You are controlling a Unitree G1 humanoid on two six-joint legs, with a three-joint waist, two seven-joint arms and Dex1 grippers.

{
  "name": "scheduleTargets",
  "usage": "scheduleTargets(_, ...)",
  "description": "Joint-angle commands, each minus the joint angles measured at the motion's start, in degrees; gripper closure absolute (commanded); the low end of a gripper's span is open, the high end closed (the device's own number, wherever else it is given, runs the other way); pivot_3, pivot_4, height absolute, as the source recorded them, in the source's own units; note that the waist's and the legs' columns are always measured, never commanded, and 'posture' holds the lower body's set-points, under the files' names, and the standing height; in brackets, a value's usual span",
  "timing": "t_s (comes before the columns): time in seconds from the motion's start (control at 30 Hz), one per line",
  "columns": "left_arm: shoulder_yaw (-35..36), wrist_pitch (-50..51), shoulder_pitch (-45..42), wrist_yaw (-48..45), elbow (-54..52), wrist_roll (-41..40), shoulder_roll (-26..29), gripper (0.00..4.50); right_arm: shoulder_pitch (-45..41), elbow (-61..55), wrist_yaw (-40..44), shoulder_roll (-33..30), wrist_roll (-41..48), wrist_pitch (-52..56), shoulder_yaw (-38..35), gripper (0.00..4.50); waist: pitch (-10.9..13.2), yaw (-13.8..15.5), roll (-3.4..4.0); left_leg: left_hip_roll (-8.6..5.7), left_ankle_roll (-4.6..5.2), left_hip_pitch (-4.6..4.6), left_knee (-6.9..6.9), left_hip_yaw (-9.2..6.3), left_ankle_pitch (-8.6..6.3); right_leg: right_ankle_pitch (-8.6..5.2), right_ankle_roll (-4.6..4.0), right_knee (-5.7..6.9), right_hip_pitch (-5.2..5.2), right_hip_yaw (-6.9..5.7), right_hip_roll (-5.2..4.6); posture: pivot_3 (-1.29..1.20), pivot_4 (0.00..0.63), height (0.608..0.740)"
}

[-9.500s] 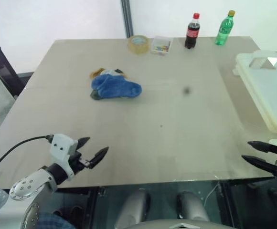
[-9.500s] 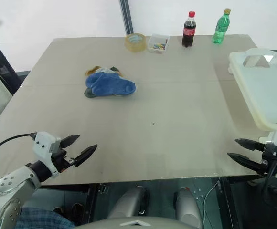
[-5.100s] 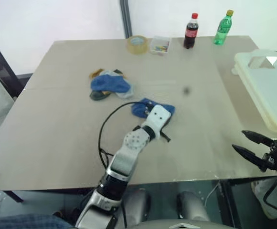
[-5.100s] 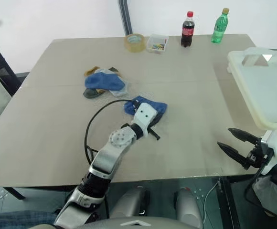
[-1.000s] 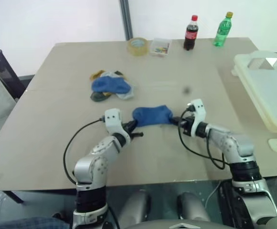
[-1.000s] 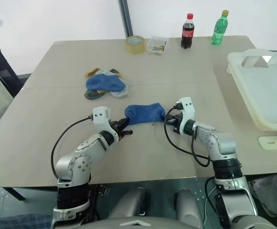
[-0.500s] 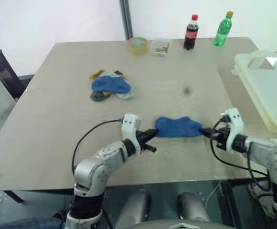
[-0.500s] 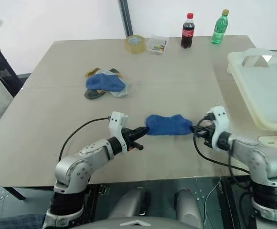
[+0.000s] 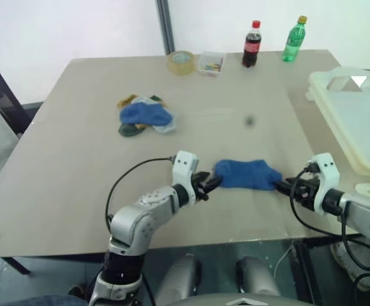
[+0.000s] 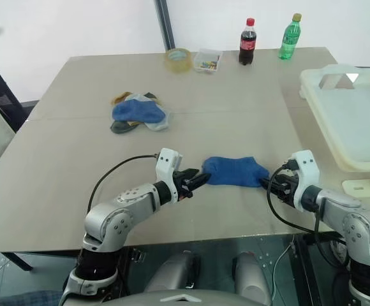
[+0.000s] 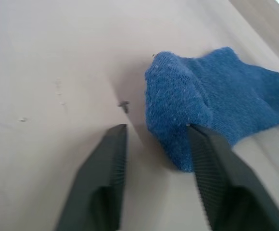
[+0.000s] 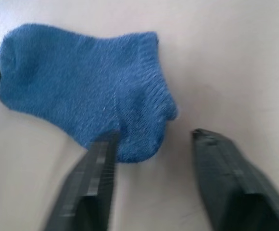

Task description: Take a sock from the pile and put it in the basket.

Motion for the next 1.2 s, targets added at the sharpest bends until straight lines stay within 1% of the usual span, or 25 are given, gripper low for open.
scheduleTargets(0.03, 2.5, 4.9, 3.4, 0.4, -0.5, -0.8, 2.5, 1.53, -0.9, -0.3, -0.3, -0.6, -1.0, -2.7, -0.5, 0.16, 0.0, -0.6, 0.01, 0.01, 0.00, 0.00, -0.01, 0.00, 0.00, 0.00, 0.00, 0.00, 0.00, 0.00, 0.01, 0.00, 0.150, 0.740)
scheduleTargets(0.07, 3.3, 5.8, 3.7, 0.6, -1.0, -1.5, 2.4, 1.53, -1.0, -0.2, -0.3, -0.6, -1.2, -3.1, -0.5, 0.07, 0.0, -0.8, 0.01, 0.01, 0.00, 0.00, -0.02, 0.00, 0.00, 0.00, 0.00, 0.00, 0.00, 0.01, 0.01, 0.00, 0.150, 0.740)
scheduleTargets(0.13, 4.3, 6.6, 4.2, 0.8, -2.1, -2.2, 2.8, 1.53, -1.1, -0.1, -0.1, -0.8, -1.3, -3.5, -0.8, 0.07, 0.0, -0.9, 0.00, 0.00, 0.00, 0.00, -0.02, 0.01, 0.00, 0.00, 0.00, -0.02, 0.00, 0.02, 0.00, 0.00, 0.150, 0.740)
scheduleTargets(0.2, 5.9, 5.4, 4.8, 0.1, -3.8, -3.0, 3.3, 1.53, -0.7, -0.9, 2.0, -1.4, -0.6, -5.6, -2.1, 0.07, 0.0, -0.9, 0.01, 0.00, 0.00, 0.00, -0.03, 0.00, 0.00, 0.00, 0.00, -0.03, 0.00, 0.01, 0.00, 0.00, 0.150, 0.740)
scheduleTargets(0.3, 8.6, 1.1, 4.7, -0.8, -6.0, -4.2, 2.5, 1.53, 1.7, -3.1, 8.1, -2.6, 0.8, -12.2, -4.6, 0.07, 0.0, -0.7, 0.00, 0.00, 0.00, 0.00, -0.05, 0.03, 0.00, 0.00, 0.00, -0.04, -0.02, 0.04, 0.00, 0.00, 0.150, 0.740)
scheduleTargets(0.37, 8.6, -4.9, 4.2, -1.5, -6.4, -1.5, 3.6, 1.53, 5.3, -5.5, 14.3, -3.7, 2.5, -17.6, -7.7, 0.07, 0.1, -0.4, -0.07, 0.00, 0.00, -0.04, -0.05, -0.01, -0.01, -0.01, 0.00, -0.07, -0.03, -0.01, 0.00, 0.00, 0.150, 0.740)
scheduleTargets(0.43, 8.8, -10.0, 2.7, -1.1, -4.2, 2.2, 4.8, 1.53, 7.8, -7.0, 19.5, -3.7, 4.0, -23.7, -11.0, 0.07, 0.2, 0.0, -0.16, 0.00, 0.00, -0.12, -0.05, -0.08, 0.00, -0.01, 0.00, -0.11, -0.03, -0.09, -0.01, 0.00, 0.150, 0.740)
scheduleTargets(0.53, 7.2, -18.7, -2.0, 1.6, 4.2, 11.0, 6.8, 1.53, 10.2, -7.7, 23.7, -4.6, 3.0, -30.6, -12.9, 0.07, 0.2, 0.4, -0.20, -0.06, 0.00, -0.12, -0.02, -0.06, -0.01, 0.00, 0.02, -0.15, -0.01, -0.07, -0.05, 0.00, 0.150, 0.740)
scheduleTargets(0.6, 6.0, -22.7, -6.5, 4.1, 12.1, 16.6, 7.9, 1.53, 11.4, -7.4, 26.3, -4.3, 1.7, -36.1, -13.4, 0.07, 0.3, 0.7, -0.26, -0.06, 0.00, -0.10, -0.01, -0.06, 0.00, 0.00, 0.02, -0.13, 0.00, -0.10, -0.04, 0.00, 0.150, 0.740)
scheduleTargets(0.7, 2.6, -31.5, -11.6, 2.3, 20.1, 23.2, 10.6, 1.53, 13.1, -6.7, 28.6, -4.7, 0.3, -40.7, -12.8, 0.07, 0.3, 0.7, -0.34, -0.05, -0.01, -0.13, -0.02, -0.10, 0.00, 0.00, 0.02, -0.12, -0.03, -0.13, -0.01, 0.00, 0.150, 0.740)
scheduleTargets(0.77, 1.0, -36.3, -15.1, 1.8, 25.6, 26.5, 11.5, 1.53, 13.9, -6.6, 29.0, -4.4, 0.0, -42.3, -12.3, 0.07, 0.4, 0.7, -0.47, -0.07, -0.13, -0.18, -0.04, -0.09, 0.07, 0.00, 0.01, -0.17, -0.07, -0.11, -0.03, 0.00, 0.150, 0.740)
scheduleTargets(0.9, -2.8, -45.4, -20.9, 0.6, 36.2, 32.2, 11.3, 1.53, 14.5, -6.1, 27.9, -3.7, -1.1, -44.7, -10.4, 0.07, 0.5, 0.8, -0.54, -0.09, -0.25, -0.27, -0.04, -0.09, 0.14, 0.00, 0.01, -0.22, -0.12, -0.11, -0.09, 0.00, 0.150, 0.740)
scheduleTargets(0.97, -4.6, -50.2, -24.4, 0.2, 41.6, 34.5, 9.9, 1.53, 14.6, -5.6, 27.8, -3.5, -2.4, -46.3, -9.1, 0.07, 0.5, 0.9, -0.56, -0.08, -0.25, -0.27, -0.04, -0.10, 0.14, 0.00, 0.01, -0.21, -0.12, -0.11, -0.09, 0.00, 0.150, 0.740)
scheduleTargets(1.1, -3.5, -53.6, -31.8, 5.0, 52.9, 37.2, 6.9, 1.53, 14.5, -4.5, 27.1, -3.2, -3.9, -48.4, -7.4, 0.07, 0.6, 0.8, -0.74, -0.09, -0.23, -0.28, -0.03, -0.10, 0.13, 0.01, 0.02, -0.17, -0.14, -0.12, -0.08, 0.00, 0.150, 0.740)
scheduleTargets(1.2, -2.0, -55.0, -35.9, 8.4, 60.5, 38.2, 6.2, 1.53, 14.7, -4.4, 26.4, -3.1, -4.0, -48.9, -7.1, 0.07, 0.6, 0.5, -0.81, -0.08, -0.24, -0.29, -0.03, -0.09, 0.13, 0.01, 0.03, -0.12, -0.19, -0.10, -0.06, 0.00, 0.150, 0.740)
